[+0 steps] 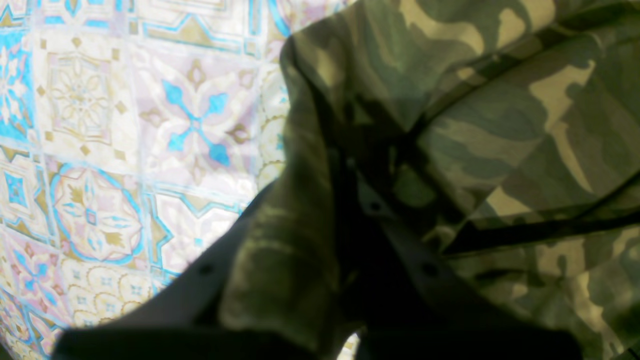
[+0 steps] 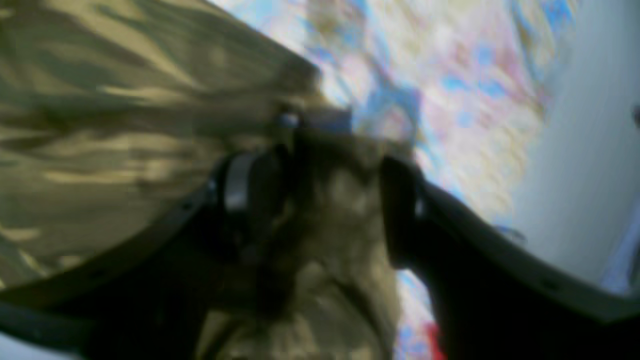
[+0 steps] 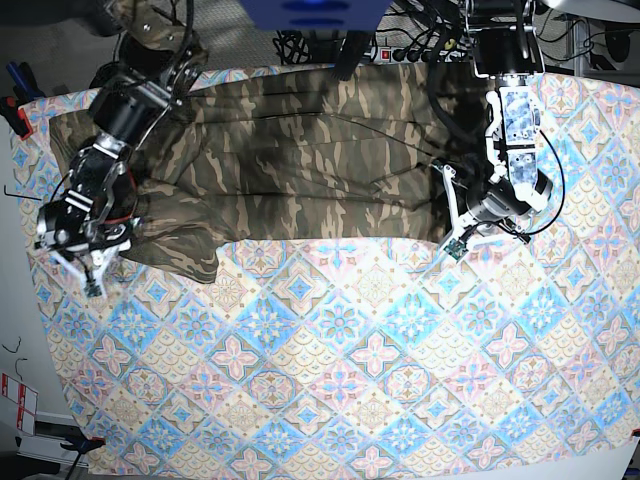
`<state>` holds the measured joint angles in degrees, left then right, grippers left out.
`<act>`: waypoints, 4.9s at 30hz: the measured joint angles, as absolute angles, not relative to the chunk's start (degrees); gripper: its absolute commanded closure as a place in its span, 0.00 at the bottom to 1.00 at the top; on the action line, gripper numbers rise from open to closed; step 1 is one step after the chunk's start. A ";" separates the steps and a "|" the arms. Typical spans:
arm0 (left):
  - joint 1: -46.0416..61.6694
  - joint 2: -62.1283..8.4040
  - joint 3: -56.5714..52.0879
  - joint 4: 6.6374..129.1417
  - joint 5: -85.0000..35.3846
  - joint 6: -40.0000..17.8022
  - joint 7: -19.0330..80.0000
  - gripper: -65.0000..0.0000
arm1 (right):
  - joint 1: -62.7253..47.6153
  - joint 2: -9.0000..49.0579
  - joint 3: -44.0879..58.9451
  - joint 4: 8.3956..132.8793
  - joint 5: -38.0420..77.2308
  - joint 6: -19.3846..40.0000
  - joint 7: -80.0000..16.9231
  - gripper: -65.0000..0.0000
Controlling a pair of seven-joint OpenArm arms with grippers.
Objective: Fold the T-shirt properly
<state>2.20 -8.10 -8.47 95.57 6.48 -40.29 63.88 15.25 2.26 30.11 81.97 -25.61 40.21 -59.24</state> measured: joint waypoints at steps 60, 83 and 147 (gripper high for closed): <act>2.13 -8.10 -8.47 95.48 6.48 -40.29 63.68 1.00 | 15.38 5.08 28.36 67.02 -10.94 39.88 -58.54 0.72; 4.03 -7.62 -8.47 95.64 6.46 -40.29 63.61 1.00 | 8.64 5.85 28.34 88.68 -11.07 40.03 -66.92 0.96; 3.81 -7.31 -8.45 95.79 6.00 -40.34 63.24 1.00 | 9.78 6.68 29.80 89.23 -9.47 40.27 -69.78 0.98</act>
